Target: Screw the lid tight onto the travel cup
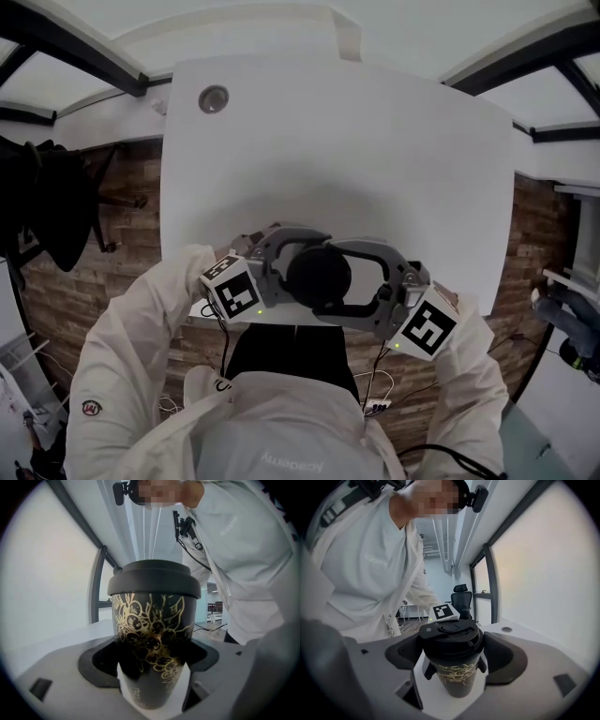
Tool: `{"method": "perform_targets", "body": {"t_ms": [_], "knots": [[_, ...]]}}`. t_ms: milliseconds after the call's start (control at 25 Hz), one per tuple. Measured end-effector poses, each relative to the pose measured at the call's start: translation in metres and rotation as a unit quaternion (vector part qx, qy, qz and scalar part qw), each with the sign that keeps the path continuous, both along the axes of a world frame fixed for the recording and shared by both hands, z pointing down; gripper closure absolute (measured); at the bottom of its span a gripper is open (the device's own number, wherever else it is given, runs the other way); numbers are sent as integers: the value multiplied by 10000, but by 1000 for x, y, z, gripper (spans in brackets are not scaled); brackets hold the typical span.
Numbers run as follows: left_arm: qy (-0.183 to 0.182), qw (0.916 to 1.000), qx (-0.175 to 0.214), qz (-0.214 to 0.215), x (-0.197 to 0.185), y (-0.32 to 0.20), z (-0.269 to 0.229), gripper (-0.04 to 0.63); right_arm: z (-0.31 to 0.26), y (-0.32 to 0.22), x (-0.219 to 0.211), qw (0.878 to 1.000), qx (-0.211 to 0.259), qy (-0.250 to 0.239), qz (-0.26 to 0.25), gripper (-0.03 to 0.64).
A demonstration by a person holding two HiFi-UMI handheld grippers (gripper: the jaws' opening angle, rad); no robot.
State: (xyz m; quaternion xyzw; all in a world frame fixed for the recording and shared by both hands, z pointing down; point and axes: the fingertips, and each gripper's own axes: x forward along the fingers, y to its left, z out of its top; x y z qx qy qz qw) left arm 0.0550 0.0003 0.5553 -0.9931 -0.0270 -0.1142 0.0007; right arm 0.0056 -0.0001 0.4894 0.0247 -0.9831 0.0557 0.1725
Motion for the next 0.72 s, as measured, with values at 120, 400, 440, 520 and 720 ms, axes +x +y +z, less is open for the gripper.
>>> {"method": "perform_targets", "body": {"t_ms": [120,400,440,520,720], "knots": [[1,10000,4,-96,-2,1,2,193,1,1,-2,9998,-3,-72,179,232],[15,9947,74,-1023,-5,-5,6,193,-14,-8,-8,9822,107,-855,1669,231],[38,9926,36,-1217,-4,-7,4,193,-17,-10,-7,9775,190,-910,1894,232],[82,9853,-88,-1705,-3,-12,5,193,-20,-13,-5,9654,349,-971,2396,232],[188,9587,-196,-2831,-1,-18,3,193,-22,-13,5,9260,575,-959,3605,232]]}}
